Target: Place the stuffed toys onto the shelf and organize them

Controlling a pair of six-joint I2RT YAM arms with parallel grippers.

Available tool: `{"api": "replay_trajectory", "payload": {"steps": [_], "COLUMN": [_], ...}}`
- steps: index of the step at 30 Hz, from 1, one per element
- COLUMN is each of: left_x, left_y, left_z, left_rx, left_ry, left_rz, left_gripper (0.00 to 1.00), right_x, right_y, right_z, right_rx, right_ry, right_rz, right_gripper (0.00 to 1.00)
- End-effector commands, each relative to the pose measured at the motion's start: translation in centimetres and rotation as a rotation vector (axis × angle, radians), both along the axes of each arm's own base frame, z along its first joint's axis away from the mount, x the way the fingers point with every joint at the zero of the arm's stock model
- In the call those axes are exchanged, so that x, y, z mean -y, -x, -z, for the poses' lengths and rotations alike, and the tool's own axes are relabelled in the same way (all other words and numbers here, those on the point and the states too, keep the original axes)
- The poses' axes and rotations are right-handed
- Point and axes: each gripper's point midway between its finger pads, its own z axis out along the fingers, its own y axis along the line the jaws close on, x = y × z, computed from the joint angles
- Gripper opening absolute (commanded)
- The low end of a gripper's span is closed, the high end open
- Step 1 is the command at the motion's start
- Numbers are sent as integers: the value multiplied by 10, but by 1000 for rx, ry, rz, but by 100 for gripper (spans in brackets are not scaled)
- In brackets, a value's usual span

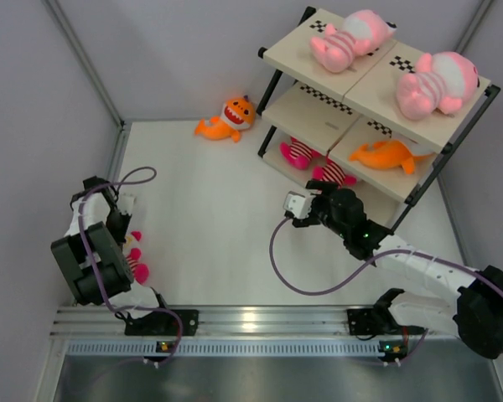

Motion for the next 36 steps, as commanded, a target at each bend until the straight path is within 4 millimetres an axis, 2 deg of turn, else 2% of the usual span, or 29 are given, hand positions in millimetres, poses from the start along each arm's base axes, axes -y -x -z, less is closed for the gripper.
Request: {"api": "replay_trajectory", "payload": {"steps": [1, 2, 3, 4, 5, 8, 9, 10, 12, 13, 14, 16, 17, 18, 19, 21, 22, 23, 26, 30, 32, 33, 34, 35, 36], "left_x": [9, 9, 19, 23, 28, 62, 77, 101, 134, 167, 183, 210, 214, 227, 231, 242, 245, 251, 259, 263, 266, 267, 267, 267, 266], "left_y": [4, -2, -11, -16, -28, -54, -62, -70, -85, -88, -95, -101, -102, -102, -105, -103, -104, -102, -97, -93, -92, -91, -90, -90, -90], "left_z": [10, 4, 0, -12, -25, -61, -71, -84, -111, -123, -141, -165, -170, -175, -183, -187, -192, -195, -198, -203, -204, -207, -208, -209, -209], "left_rx": [2, 33, 87, 136, 196, 337, 375, 410, 478, 492, 531, 575, 581, 581, 595, 582, 589, 589, 590, 598, 598, 604, 608, 610, 613], "left_ry": [73, 75, 128, 138, 154, 239, 279, 298, 352, 416, 449, 497, 506, 520, 525, 549, 556, 576, 592, 610, 626, 635, 633, 631, 624], "left_rz": [14, 11, 19, 21, 14, 30, 48, 110, 148, 225, 243, 319, 317, 353, 363, 376, 381, 390, 412, 421, 425, 430, 433, 435, 437], "left_gripper": [0, 0, 0, 0, 0, 0, 0, 0, 0, 0, 0, 0, 0, 0, 0, 0, 0, 0, 0, 0, 0, 0, 0, 0, 0], "right_x": [-21, -26, -32, -43, -52, -85, -96, -114, -141, -157, -169, -187, -197, -204, -213, -231, -238, -245, -258, -275, -283, -284, -287, -282, -280], "right_y": [9, 14, 18, 26, 33, 52, 58, 74, 87, 104, 109, 122, 124, 127, 136, 142, 143, 137, 123, 115, 104, 98, 93, 87, 85], "right_z": [-50, -62, -68, -74, -85, -104, -107, -111, -116, -117, -113, -120, -114, -116, -115, -109, -114, -102, -99, -89, -77, -73, -71, -60, -57], "right_rx": [61, 67, 66, 60, 51, 31, 27, 20, 21, 17, 4, 25, 19, 31, 33, 21, 24, 10, 3, -17, -42, -47, -58, -81, -92], "right_ry": [-112, -147, -170, -195, -240, -328, -347, -362, -393, -401, -411, -449, -440, -445, -441, -434, -445, -434, -457, -441, -411, -400, -397, -353, -340], "right_rz": [-56, -82, -106, -149, -185, -279, -304, -366, -432, -488, -512, -571, -586, -603, -630, -663, -672, -647, -594, -581, -530, -496, -469, -429, -406], "right_gripper": [77, 78, 79, 88, 91, 92, 92, 92, 96, 99, 99, 99, 98, 97, 95, 92, 91, 90, 88, 77, 60, 41, 33, 24, 0]}}
